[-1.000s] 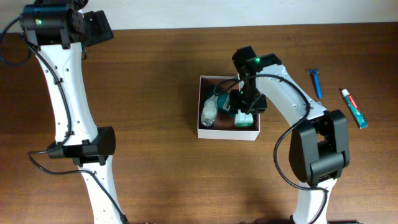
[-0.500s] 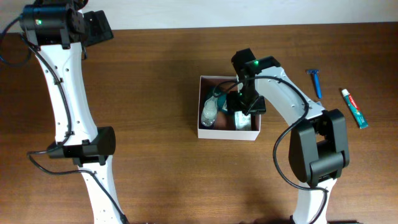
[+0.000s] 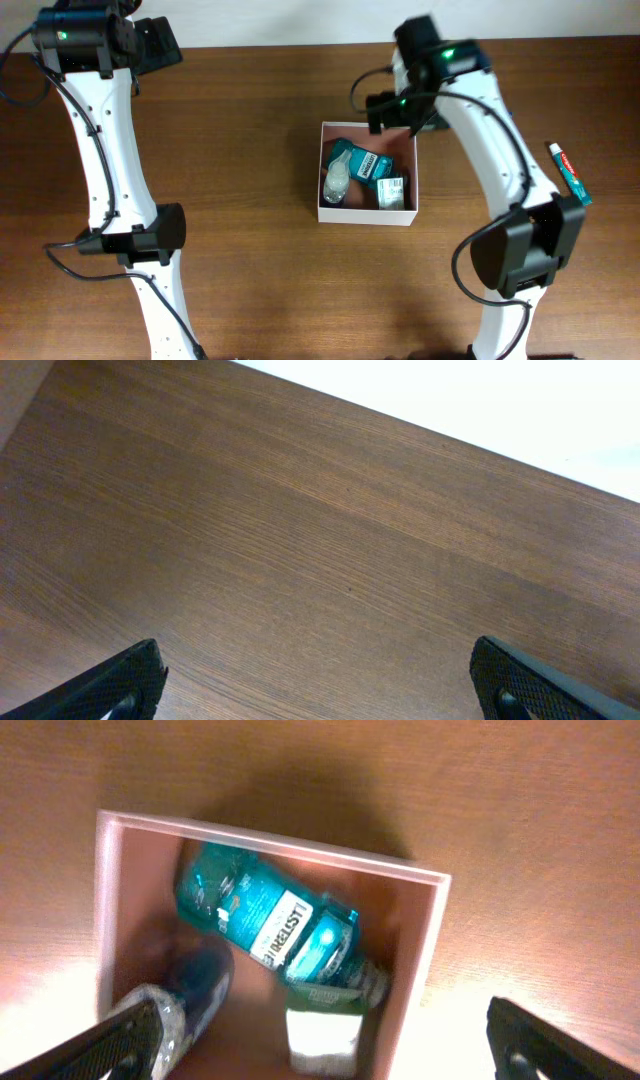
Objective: Pack container
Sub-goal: 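Move the right gripper over to the blue toothbrush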
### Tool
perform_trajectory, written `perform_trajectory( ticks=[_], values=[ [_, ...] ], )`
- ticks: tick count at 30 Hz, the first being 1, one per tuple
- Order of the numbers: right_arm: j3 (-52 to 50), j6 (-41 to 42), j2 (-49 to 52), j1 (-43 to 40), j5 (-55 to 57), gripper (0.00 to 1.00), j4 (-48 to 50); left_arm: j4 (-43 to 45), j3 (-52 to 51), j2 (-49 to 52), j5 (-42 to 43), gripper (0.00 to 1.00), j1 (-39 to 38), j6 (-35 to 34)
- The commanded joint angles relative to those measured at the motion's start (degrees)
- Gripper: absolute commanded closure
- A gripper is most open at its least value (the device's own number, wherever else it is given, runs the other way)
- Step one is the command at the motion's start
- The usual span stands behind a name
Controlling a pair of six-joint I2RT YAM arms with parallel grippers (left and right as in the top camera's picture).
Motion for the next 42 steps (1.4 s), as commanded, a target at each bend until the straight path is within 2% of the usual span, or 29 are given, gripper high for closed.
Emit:
perform_trajectory(
  ticks=[1,5,14,18,26,31,42],
  values=[
    [7.72,-3.87,-0.26,-3.39,0.63,0.01,-2.21,-0.02,-0.22,-1.18,0.37,0.0,0.13,-0.72],
    [12.07,-6.91,-0.28,-9.62,0.63,0.01,-6.45,-0.02,-0.22,-1.18,0.37,0.01,0.13,-0.72],
    [9.92,-23.82,-0.22,-25.09,0.61,0.01,-21.11,-0.02,-0.22,-1.18,0.37,0.01,0.13,-0.72],
    [8.41,-24.02,-0.22,-30.77,-0.22,0.01,-21.86,-0.02,-0.22,-1.18,0.37,0.01,0.13,-0.72],
    [-3.91,-26.67,-0.22,-37.9,-0.07,0.01,-14.64,-0.02,-0.22,-1.18,0.37,0.01,0.13,-0.72],
    [-13.29,-28.98,-0.22,-38.4,0.2,0.01,-8.33,-0.02,-0.22,-1.18,0.37,0.0,0.13,-0.72],
    [-24.35,-34.8,-0.22,-38.38,2.36,0.01,-0.04,-0.02,-0.22,-1.18,0.37,0.01,0.13,-0.72]
  ],
)
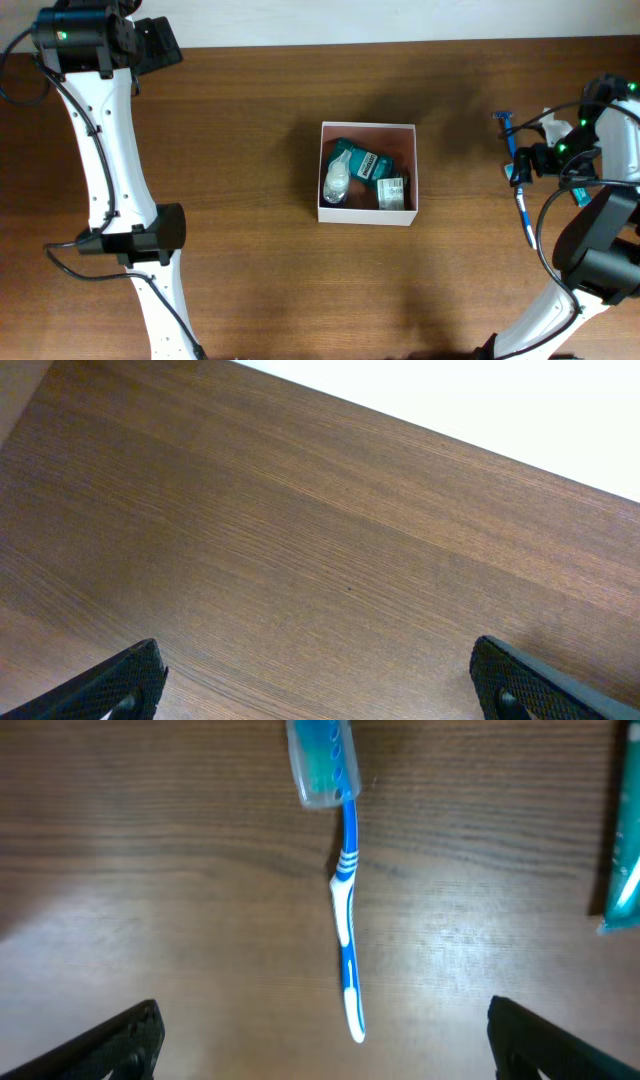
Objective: Pack container
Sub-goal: 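Move the right gripper over to the blue toothbrush, then close the right gripper on the toothbrush handle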
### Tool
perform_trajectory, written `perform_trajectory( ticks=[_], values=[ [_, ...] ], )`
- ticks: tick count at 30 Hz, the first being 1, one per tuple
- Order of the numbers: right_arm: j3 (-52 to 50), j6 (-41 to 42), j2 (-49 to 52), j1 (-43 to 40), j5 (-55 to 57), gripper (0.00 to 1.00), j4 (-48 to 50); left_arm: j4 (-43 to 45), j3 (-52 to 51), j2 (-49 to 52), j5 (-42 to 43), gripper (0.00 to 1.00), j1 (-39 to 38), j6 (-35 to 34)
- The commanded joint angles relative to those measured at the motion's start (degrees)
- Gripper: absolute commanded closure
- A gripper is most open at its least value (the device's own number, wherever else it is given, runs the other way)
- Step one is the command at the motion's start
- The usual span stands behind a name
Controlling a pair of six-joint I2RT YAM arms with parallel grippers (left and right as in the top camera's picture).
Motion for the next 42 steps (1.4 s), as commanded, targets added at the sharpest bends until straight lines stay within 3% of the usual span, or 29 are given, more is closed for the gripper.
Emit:
perform_trajectory(
  ticks=[1,13,21,30,35,42],
  values=[
    [-4.63,-2.91,-0.22,0.2,1.66,0.01,1.64,-0.04,-0.22,-1.18,0.24,0.01,0.13,-0.7],
    [-16.76,-3.69,-0.22,0.2,3.87,0.01,10.73,-0.04,-0.22,-1.18,0.24,0.01,0.13,-0.7],
    [-19.54,-3.5,-0.2,0.2,3.93,0.0,14.56,-0.04,-0.22,-1.18,0.24,0.0,0.13,-0.7],
    [-19.61,-3.48,-0.17,0.2,3.98,0.25,14.73,-0.04,-0.22,-1.18,0.24,0.01,0.13,-0.7],
    [-19.61,-1.44,-0.17,0.15,5.62,0.46,15.56,-0.04,-0.22,-1.18,0.24,0.01,0.13,-0.7],
    [-19.58,0.94,-0.17,0.13,6.32,0.56,17.53,-0.04,-0.22,-1.18,0.24,0.0,0.13,-0.7]
  ],
)
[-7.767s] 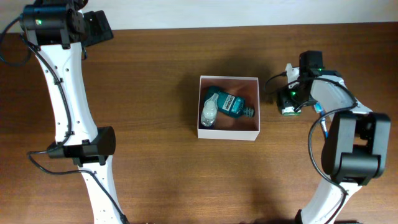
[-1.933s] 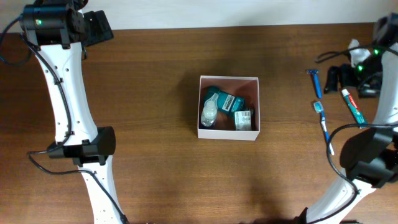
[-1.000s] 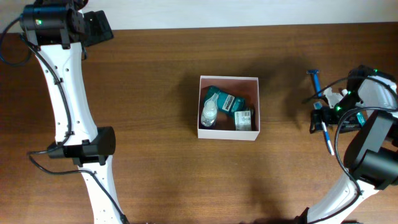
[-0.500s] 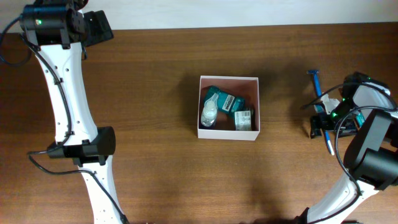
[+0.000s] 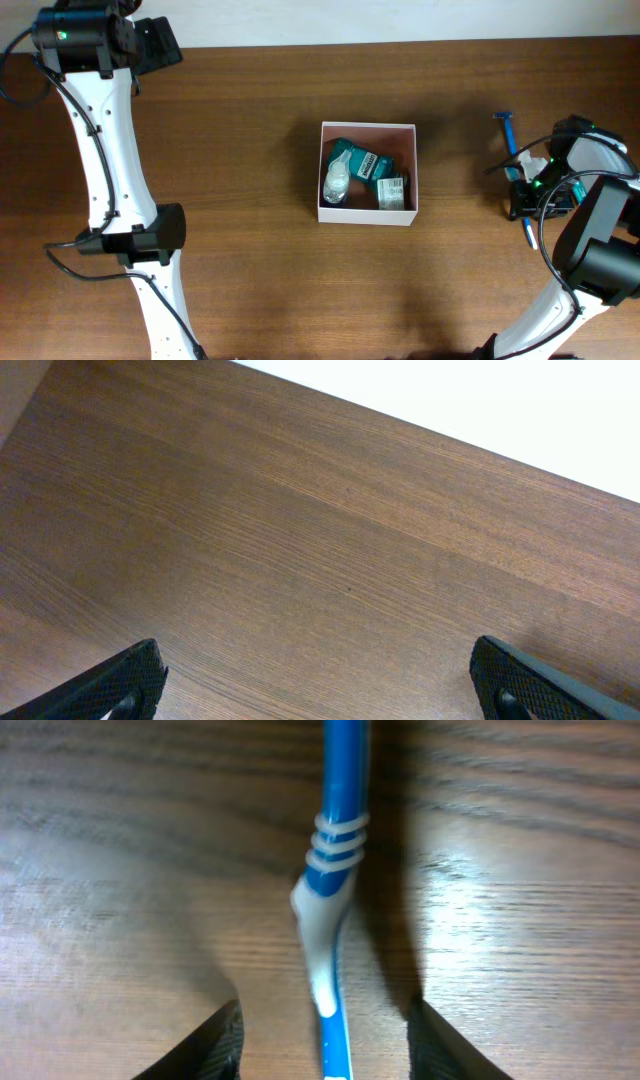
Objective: Pack container
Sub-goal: 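Close the right gripper on the toothbrush handle, then carry the toothbrush to the box and lower it inside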
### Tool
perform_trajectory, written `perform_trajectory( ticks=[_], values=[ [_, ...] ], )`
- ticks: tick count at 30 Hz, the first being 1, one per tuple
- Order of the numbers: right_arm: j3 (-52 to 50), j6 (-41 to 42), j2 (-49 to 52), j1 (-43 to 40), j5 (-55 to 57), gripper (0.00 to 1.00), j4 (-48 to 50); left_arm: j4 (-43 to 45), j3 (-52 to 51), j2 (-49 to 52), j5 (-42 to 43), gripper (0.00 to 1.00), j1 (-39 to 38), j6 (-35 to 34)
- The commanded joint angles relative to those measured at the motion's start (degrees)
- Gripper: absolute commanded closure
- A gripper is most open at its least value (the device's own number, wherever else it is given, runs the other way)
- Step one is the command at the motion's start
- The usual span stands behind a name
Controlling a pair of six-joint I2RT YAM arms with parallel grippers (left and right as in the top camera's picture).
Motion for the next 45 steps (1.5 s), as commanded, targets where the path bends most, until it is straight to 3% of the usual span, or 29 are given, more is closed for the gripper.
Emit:
perform_trajectory(
  ticks=[1,14,26,37,45],
  values=[
    [-0.76,1.92,0.0,0.09,-0.07,0.62,1.36,-0.02,-0.22,-1.18,0.24,0.01,0.13,-0.72],
    [-0.76,4.87,0.0,0.11,-0.63,0.96,2.75,-0.02,-0.22,-1.18,0.24,0.01,0.11,-0.72],
    [1.36,4.92,-0.02,0.11,-3.58,0.96,1.53,-0.02,-0.22,-1.2,0.24,0.01,0.13,-0.72],
    [22.6,4.92,-0.07,1.86,-18.86,0.96,-15.47,-0.02,-0.22,-1.18,0.24,0.01,0.13,-0.72],
    [35.36,4.92,-0.07,11.63,-20.65,0.96,-24.61,-0.02,-0.22,-1.18,0.24,0.01,0.13,-0.72]
  ],
)
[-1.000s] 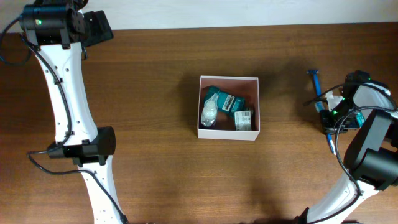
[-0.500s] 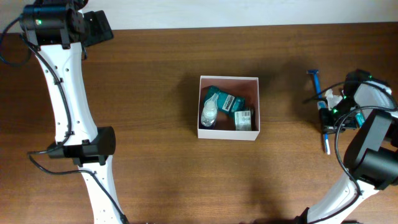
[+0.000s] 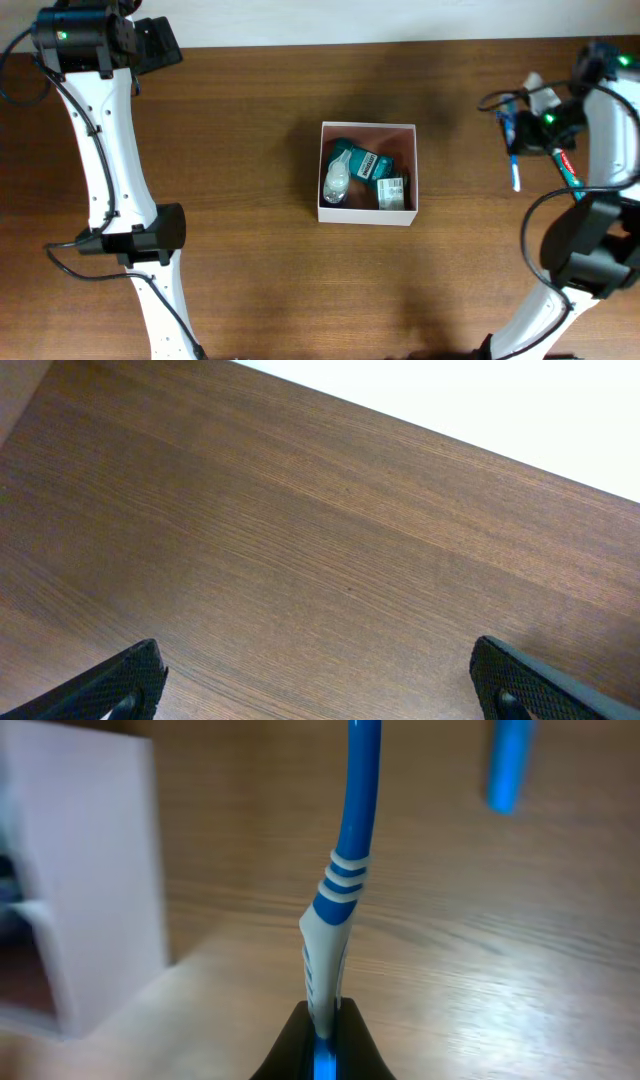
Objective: Pack container
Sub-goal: 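Carry the toothbrush to the box and lower it inside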
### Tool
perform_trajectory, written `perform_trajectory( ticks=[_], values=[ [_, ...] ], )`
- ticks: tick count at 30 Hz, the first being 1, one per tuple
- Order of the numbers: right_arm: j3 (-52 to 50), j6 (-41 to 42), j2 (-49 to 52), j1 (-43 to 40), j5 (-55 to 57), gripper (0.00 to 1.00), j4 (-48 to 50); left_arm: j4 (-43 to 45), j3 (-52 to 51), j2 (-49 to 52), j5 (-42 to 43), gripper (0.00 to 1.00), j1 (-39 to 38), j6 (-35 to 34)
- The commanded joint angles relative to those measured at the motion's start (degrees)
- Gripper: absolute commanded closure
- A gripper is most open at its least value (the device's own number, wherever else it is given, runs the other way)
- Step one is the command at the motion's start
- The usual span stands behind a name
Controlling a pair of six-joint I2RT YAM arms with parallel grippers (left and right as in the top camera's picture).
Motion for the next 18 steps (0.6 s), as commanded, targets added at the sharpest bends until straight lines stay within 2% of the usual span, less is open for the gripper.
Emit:
perform_trajectory(
  ticks=[1,6,11,13,18],
  values=[
    [3.78,0.31,-0.24,6.14,-2.78,0.96,-1.46,-0.02,-0.22,-1.18,0.24,0.01,0.13,-0.7],
    [4.63,0.22,-0.24,14.53,-1.81,0.96,0.07,-0.02,-0.22,-1.18,0.24,0.0,0.13,-0.7],
    [4.63,-0.63,-0.24,21.03,6.32,0.96,3.02,-0.02,-0.22,-1.18,0.24,0.01,0.13,-0.7],
    [4.61,-7.1,-0.24,23.61,6.97,0.96,3.17,-0.02,-0.22,-1.18,0.24,0.01,0.13,-0.7],
    [4.61,-16.48,-0.22,27.3,7.02,0.96,4.7,-0.02,-0.22,-1.18,0.24,0.01,0.13,-0.7]
  ],
)
